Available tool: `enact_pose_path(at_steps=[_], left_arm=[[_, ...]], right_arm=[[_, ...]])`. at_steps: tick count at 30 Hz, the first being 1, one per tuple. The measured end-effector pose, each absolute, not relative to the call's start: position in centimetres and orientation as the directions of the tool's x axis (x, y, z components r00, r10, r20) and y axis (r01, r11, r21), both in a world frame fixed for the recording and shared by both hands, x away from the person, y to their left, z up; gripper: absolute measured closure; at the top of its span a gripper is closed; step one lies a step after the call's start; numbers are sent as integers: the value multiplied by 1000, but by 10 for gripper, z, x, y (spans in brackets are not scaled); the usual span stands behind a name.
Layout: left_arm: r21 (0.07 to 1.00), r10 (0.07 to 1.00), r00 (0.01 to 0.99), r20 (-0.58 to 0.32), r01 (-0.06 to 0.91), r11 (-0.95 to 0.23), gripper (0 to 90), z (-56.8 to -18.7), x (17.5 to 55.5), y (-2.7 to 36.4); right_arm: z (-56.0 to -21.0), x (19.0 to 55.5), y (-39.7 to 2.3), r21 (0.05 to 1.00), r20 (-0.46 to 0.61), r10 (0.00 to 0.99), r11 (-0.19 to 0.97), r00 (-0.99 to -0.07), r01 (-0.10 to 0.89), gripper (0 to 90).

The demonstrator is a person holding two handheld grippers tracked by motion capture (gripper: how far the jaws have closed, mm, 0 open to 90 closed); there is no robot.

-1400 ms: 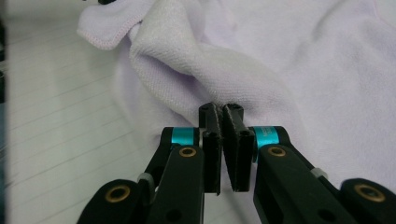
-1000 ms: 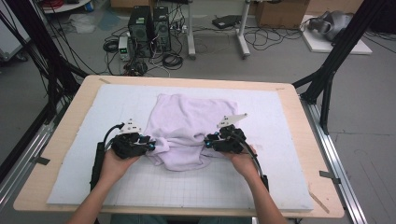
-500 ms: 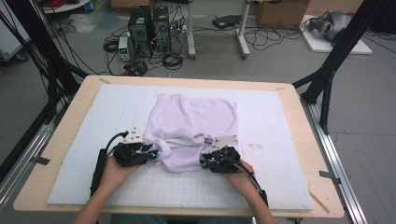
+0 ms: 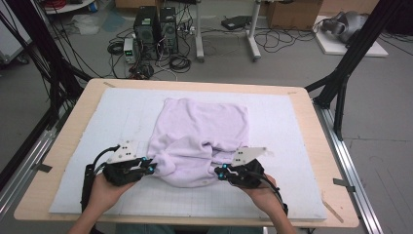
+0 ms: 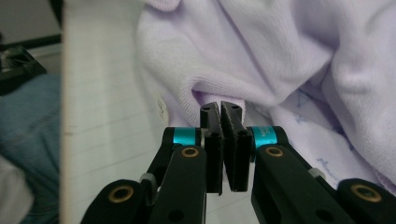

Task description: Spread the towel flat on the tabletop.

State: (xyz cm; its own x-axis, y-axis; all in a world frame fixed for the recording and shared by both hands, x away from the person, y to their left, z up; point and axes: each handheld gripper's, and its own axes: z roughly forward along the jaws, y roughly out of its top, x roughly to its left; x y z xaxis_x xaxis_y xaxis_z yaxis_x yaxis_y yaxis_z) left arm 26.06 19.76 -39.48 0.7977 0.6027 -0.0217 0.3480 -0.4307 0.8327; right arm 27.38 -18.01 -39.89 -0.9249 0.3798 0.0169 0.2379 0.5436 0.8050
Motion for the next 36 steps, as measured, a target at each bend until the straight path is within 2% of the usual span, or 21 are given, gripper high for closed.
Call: enact_pose_path(at_steps=[3,7,9,10,14,16,19,23,28,29,31,32,36], left_arm=[[840,580,815,8,309,-446,787,-383,240,198],[845,551,835,6,290,-449,784,-373,217,204],[846,543,839,-1,290,-447,754,-371,209,208],[844,544,839,-4,294,-448,710,-370,207,209],[836,560,828,-9,314,-451,590,-377,217,206],[831,563,827,-17,325,-452,580,-384,226,201],[815,564,825,-26,344,-466,572,-399,240,192],[770,571,821,-21,378,-514,587,-421,256,182],[751,574,819,-22,392,-531,711,-433,262,180],[752,572,820,-23,391,-531,747,-433,261,181],[755,574,819,-16,386,-530,789,-431,260,182],[756,574,819,-15,385,-530,798,-430,259,183],[785,582,813,-24,376,-492,812,-420,253,193]], right_arm=[[-386,252,-189,821,-16,359,538,-933,193,879],[-372,223,-200,835,-18,307,528,-952,154,879],[-365,211,-206,835,-22,277,534,-961,134,869],[-363,208,-210,838,-7,256,529,-967,133,838],[-362,217,-217,849,1,309,502,-951,164,769],[-370,230,-213,846,-3,339,503,-941,178,768],[-392,249,-198,801,-27,359,566,-933,195,753],[-422,264,-179,758,-1,362,608,-932,235,726],[-438,271,-161,724,8,358,642,-934,252,687],[-441,272,-158,717,12,356,648,-934,257,705],[-443,274,-156,723,54,359,629,-932,284,832],[-443,275,-156,723,64,353,628,-934,287,858],[-434,269,-164,738,82,340,611,-937,286,870]])
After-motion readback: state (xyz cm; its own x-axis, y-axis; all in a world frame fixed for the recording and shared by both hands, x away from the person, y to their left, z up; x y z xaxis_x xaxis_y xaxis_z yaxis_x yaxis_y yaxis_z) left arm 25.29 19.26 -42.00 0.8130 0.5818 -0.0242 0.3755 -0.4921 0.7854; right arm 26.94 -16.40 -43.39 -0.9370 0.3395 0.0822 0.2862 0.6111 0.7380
